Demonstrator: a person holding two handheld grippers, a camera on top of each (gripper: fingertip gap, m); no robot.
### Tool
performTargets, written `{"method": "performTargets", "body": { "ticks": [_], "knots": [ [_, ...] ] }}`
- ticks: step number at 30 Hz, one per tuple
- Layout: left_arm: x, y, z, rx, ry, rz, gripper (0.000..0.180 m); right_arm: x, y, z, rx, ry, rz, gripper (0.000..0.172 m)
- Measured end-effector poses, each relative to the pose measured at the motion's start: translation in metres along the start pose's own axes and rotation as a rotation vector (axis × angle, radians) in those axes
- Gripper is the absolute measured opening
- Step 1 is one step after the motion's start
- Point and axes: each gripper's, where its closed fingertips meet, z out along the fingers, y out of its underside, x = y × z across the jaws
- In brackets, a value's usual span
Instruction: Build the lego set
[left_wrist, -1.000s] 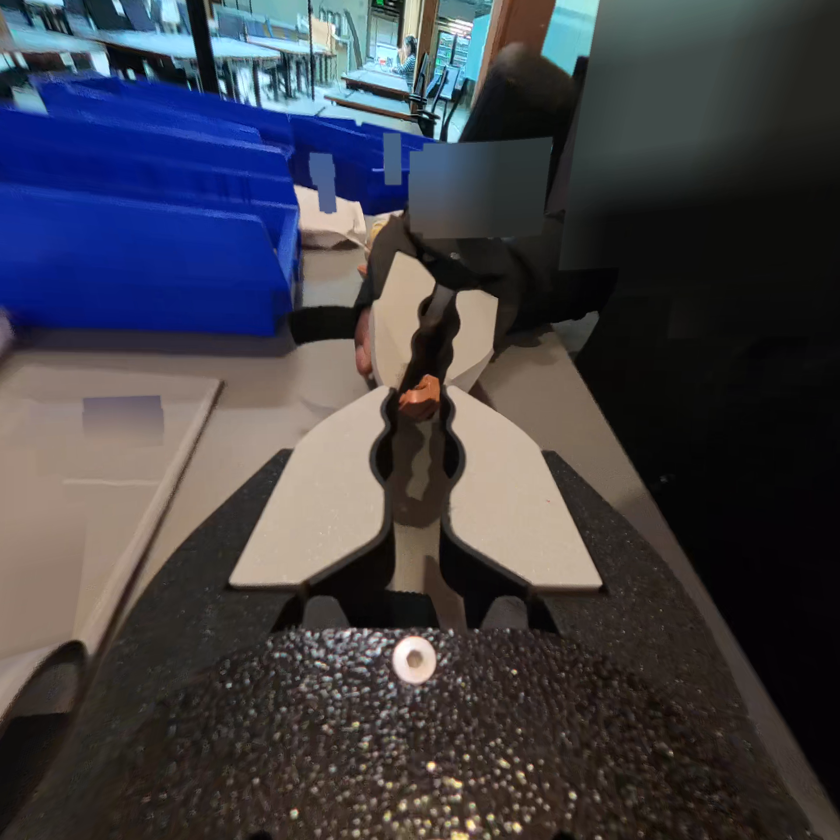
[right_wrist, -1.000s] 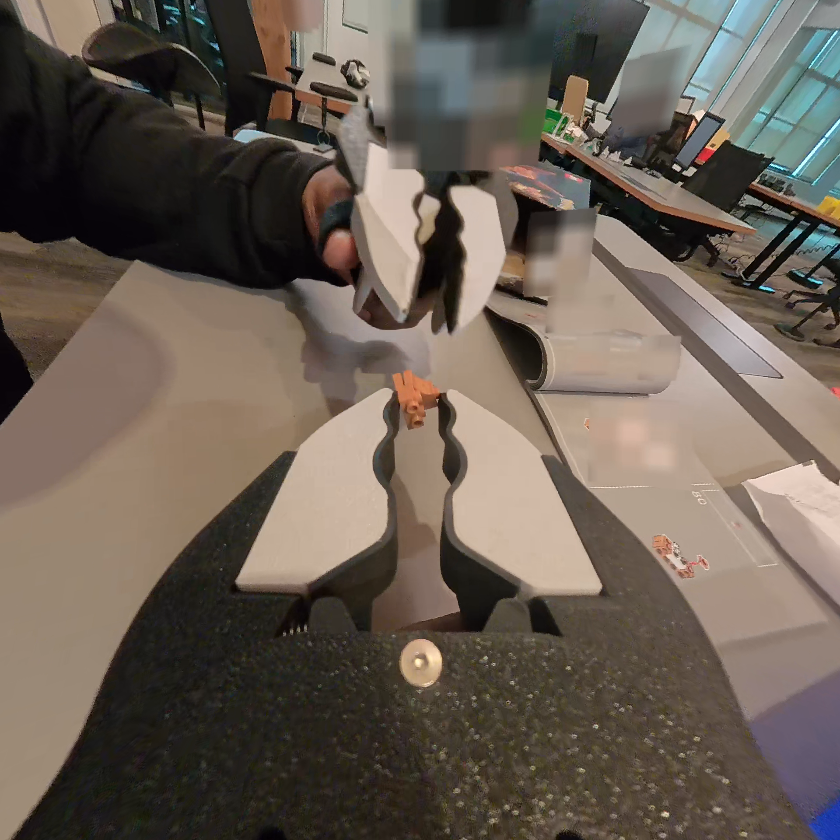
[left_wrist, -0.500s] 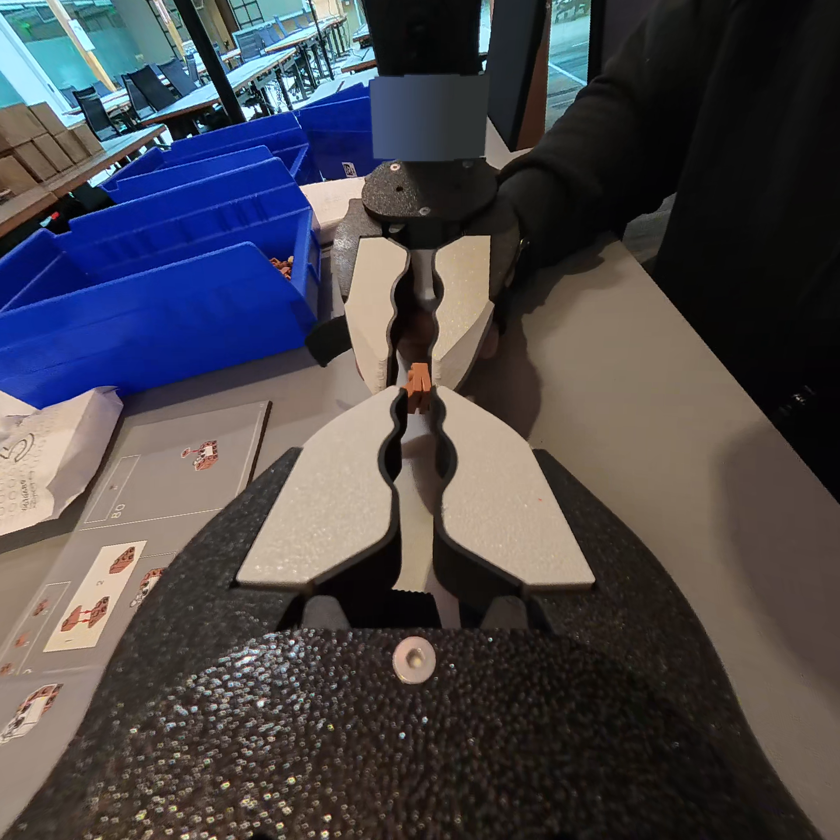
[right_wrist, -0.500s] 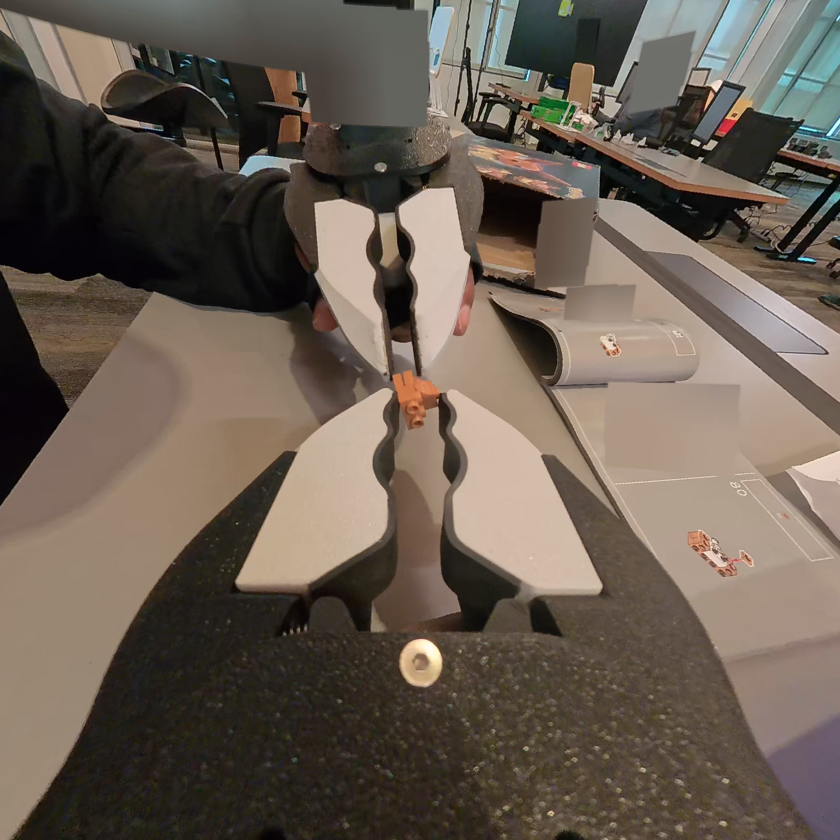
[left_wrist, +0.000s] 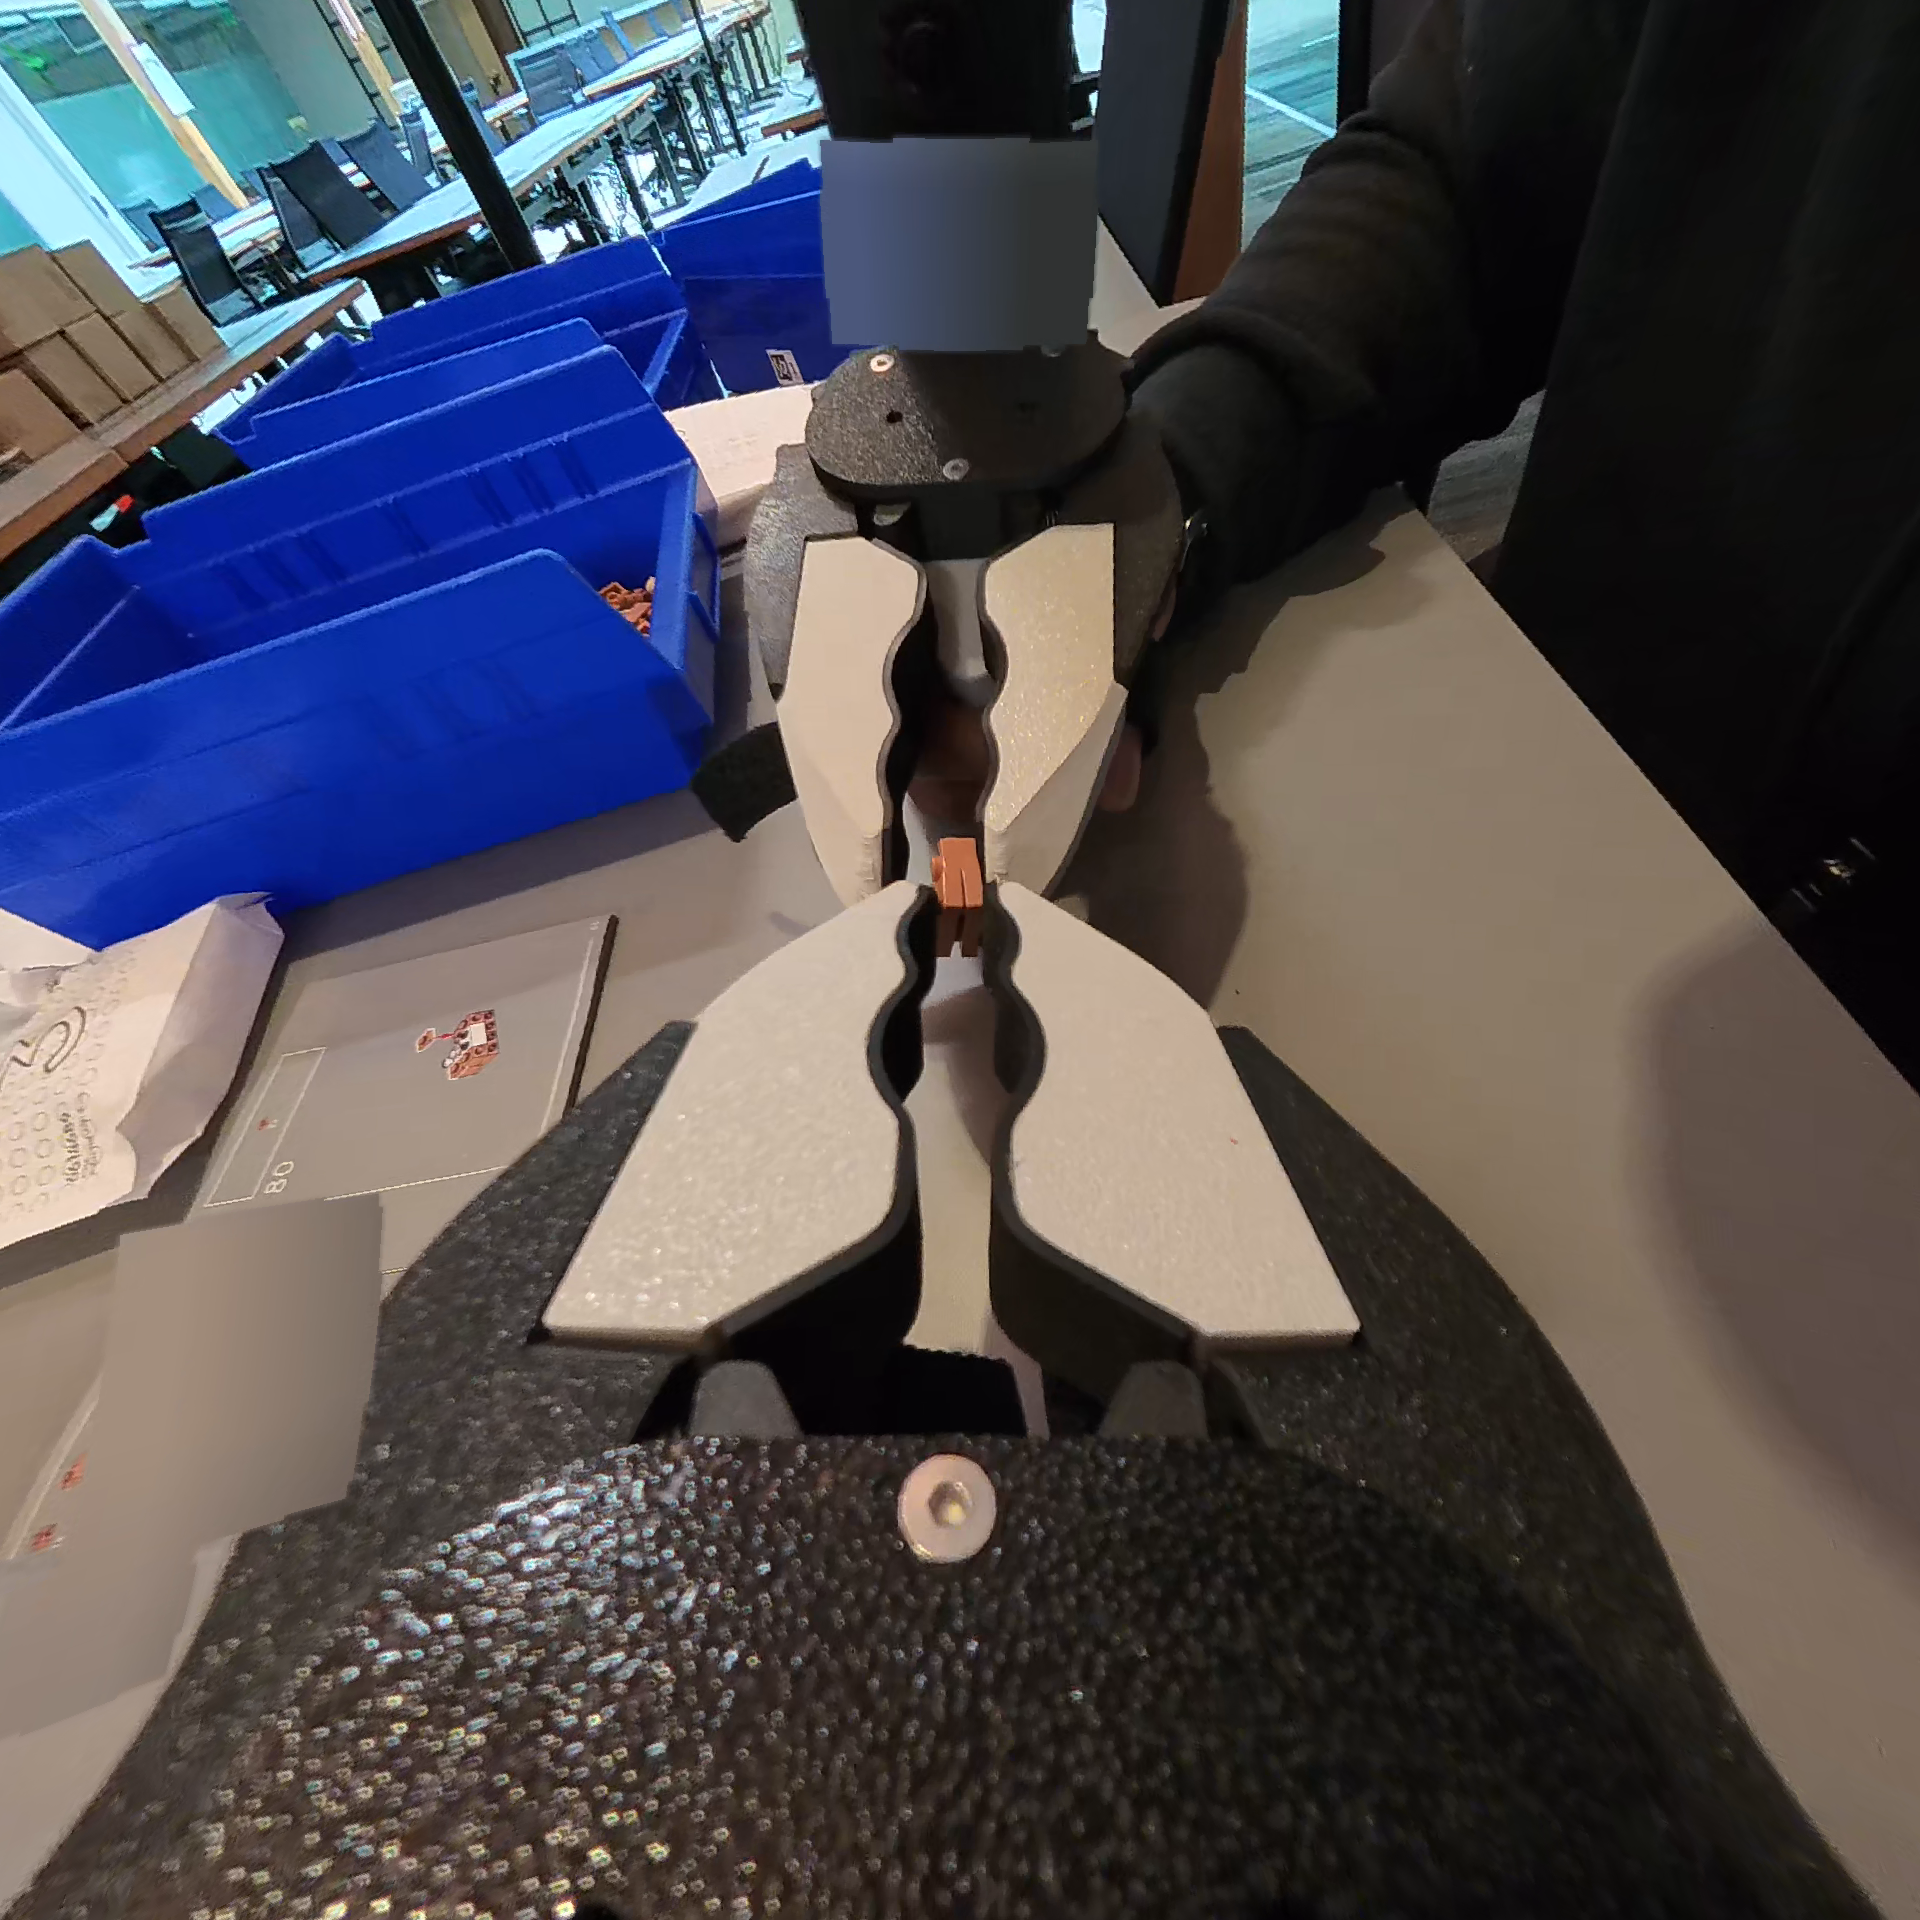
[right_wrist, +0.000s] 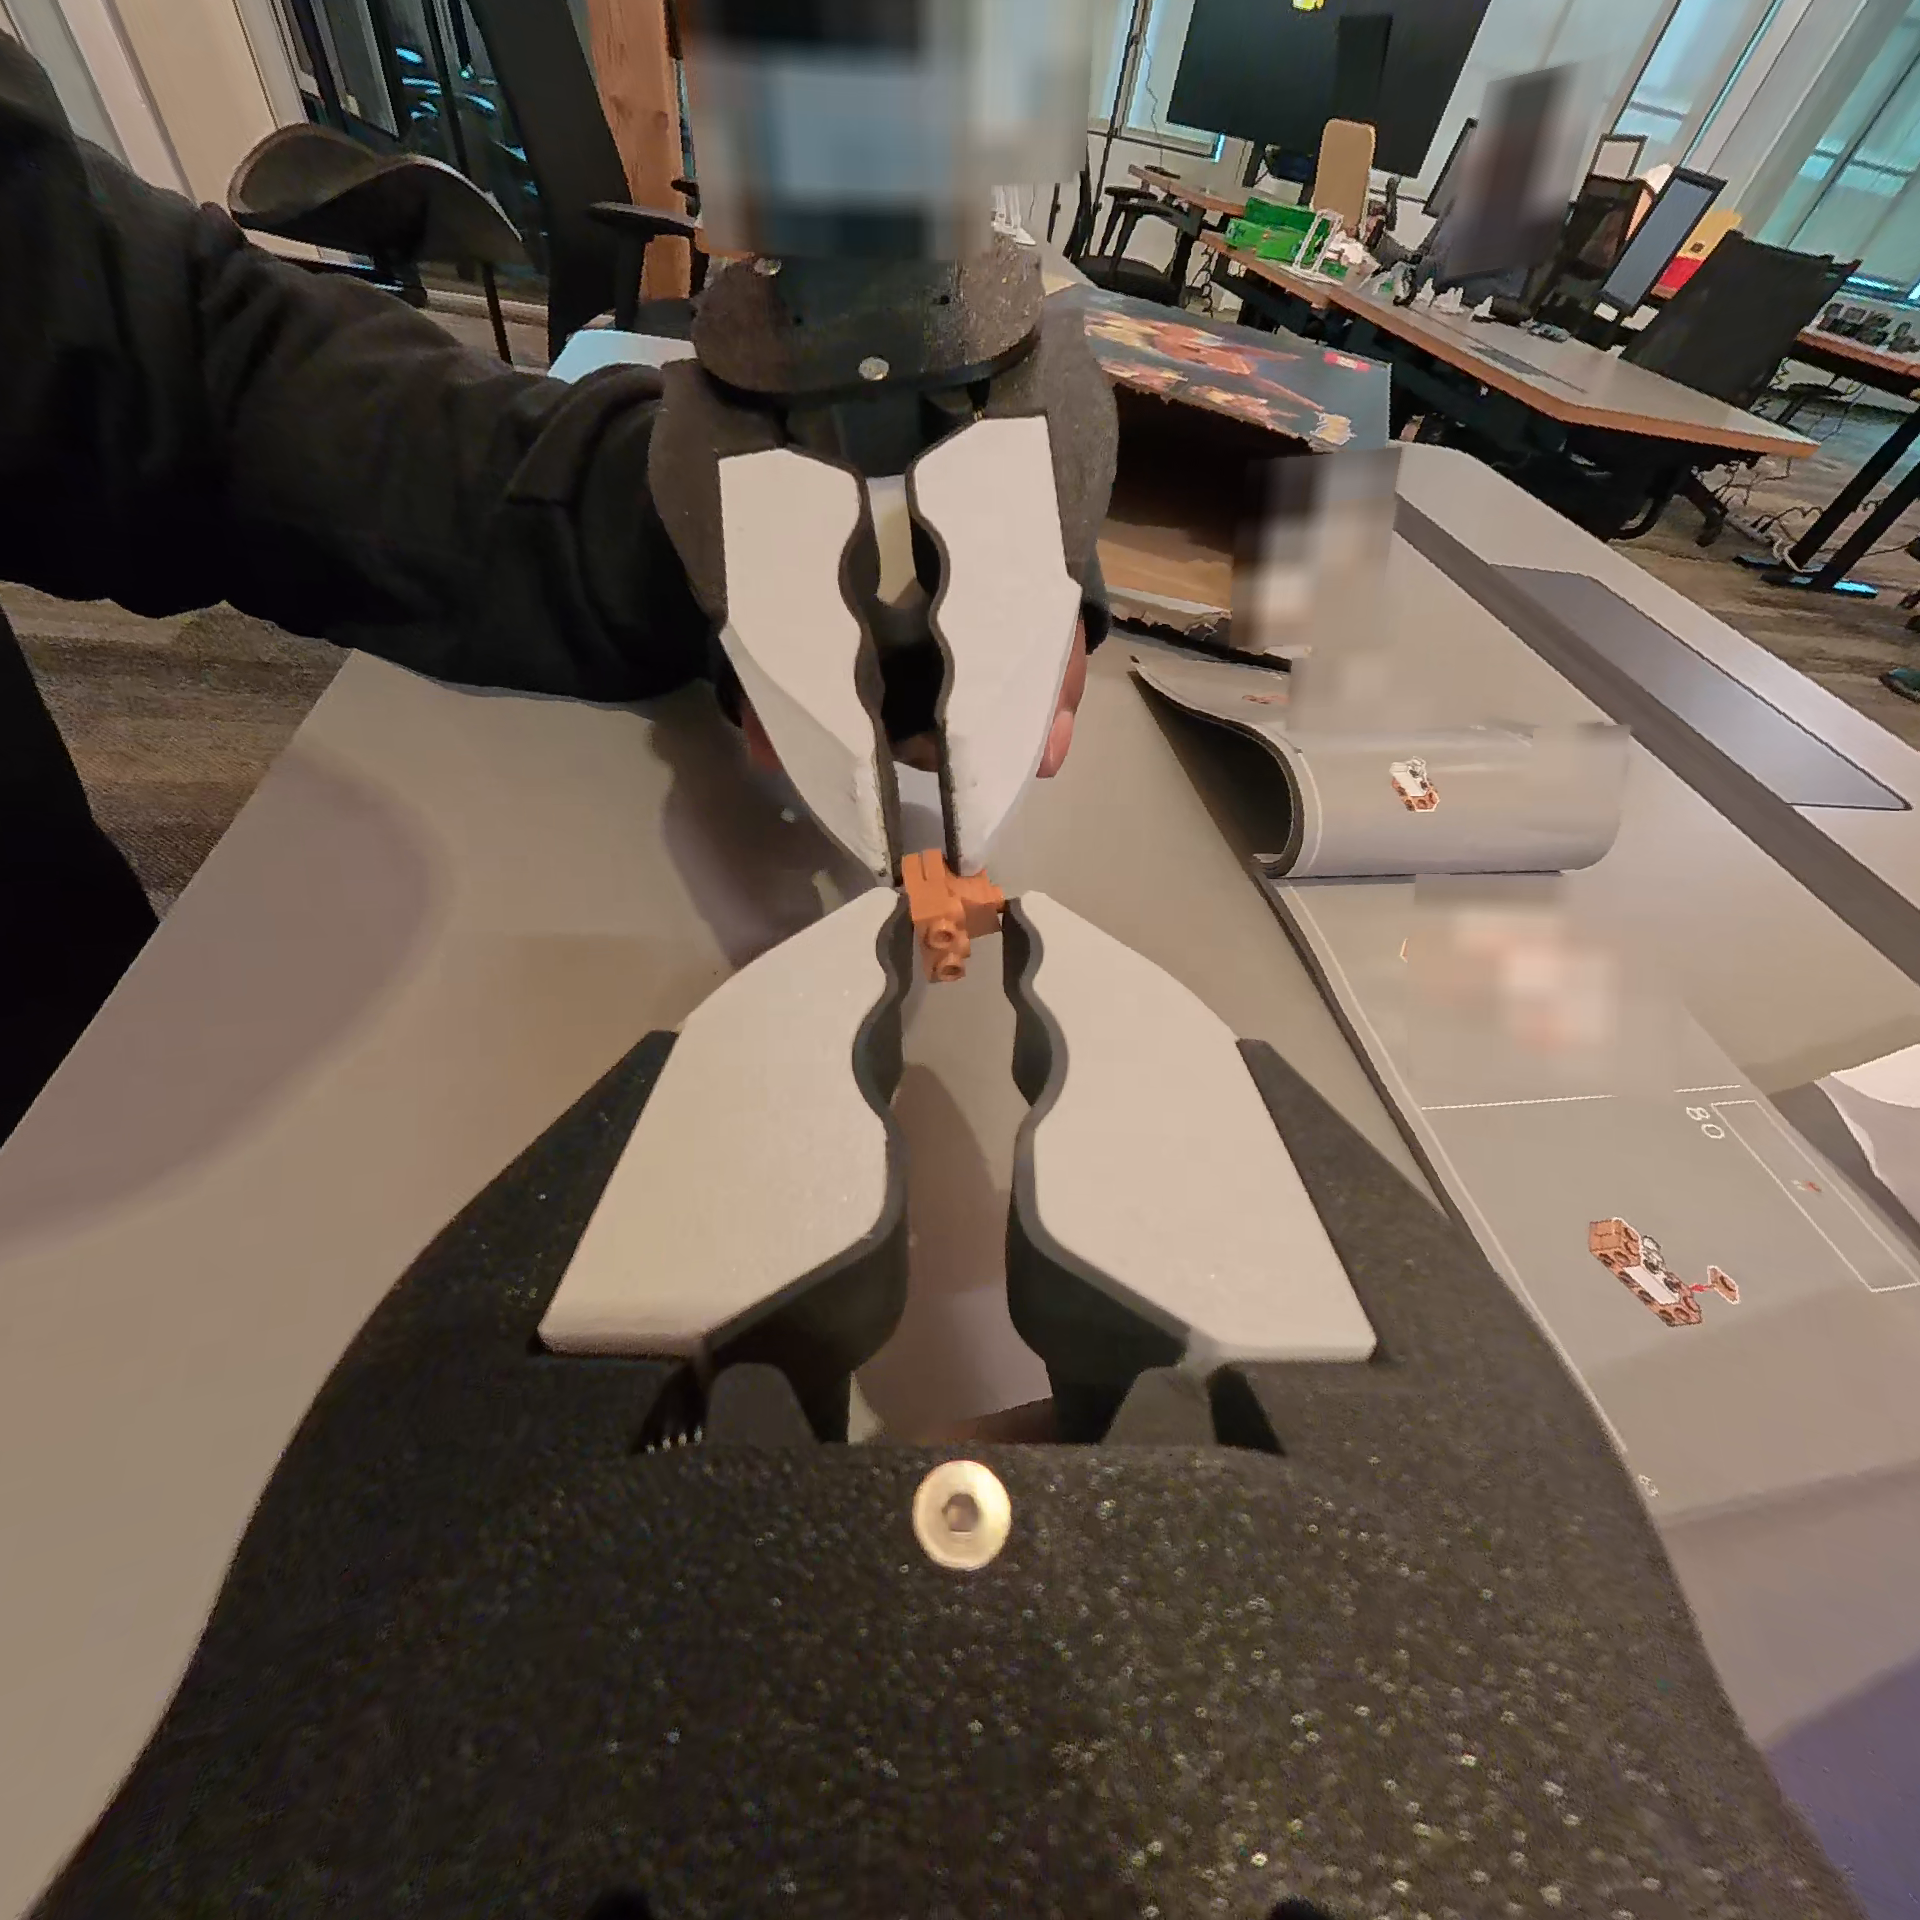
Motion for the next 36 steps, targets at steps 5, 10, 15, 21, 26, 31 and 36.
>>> {"method": "performTargets", "body": {
  "ticks": [5, 10, 15, 21, 26, 31, 36],
  "knots": [
    [0.001, 0.001, 0.001, -0.015, -0.001, 0.003, 0.006, 0.000, 0.001, 0.000, -0.011, 0.007, -0.015, 0.016],
    [0.001, 0.001, 0.001, -0.015, 0.004, -0.016, 0.006, -0.001, 0.002, 0.000, -0.017, 0.010, -0.026, 0.016],
    [0.001, -0.001, 0.001, -0.007, 0.001, -0.023, 0.006, -0.001, 0.000, -0.001, -0.017, 0.017, -0.043, 0.015],
    [-0.010, -0.018, -0.004, 0.140, -0.051, -0.081, 0.015, 0.001, -0.018, -0.012, 0.153, -0.051, 0.070, 0.016],
    [-0.014, -0.029, -0.013, 0.210, -0.064, -0.091, 0.011, 0.007, -0.039, -0.027, 0.344, -0.116, 0.196, 0.016],
    [-0.011, -0.032, -0.008, 0.224, -0.078, -0.088, 0.012, 0.005, -0.042, -0.027, 0.367, -0.132, 0.200, 0.016],
    [-0.009, -0.033, -0.004, 0.235, -0.090, -0.074, 0.011, 0.000, -0.042, -0.024, 0.359, -0.149, 0.187, 0.016]
  ]
}}
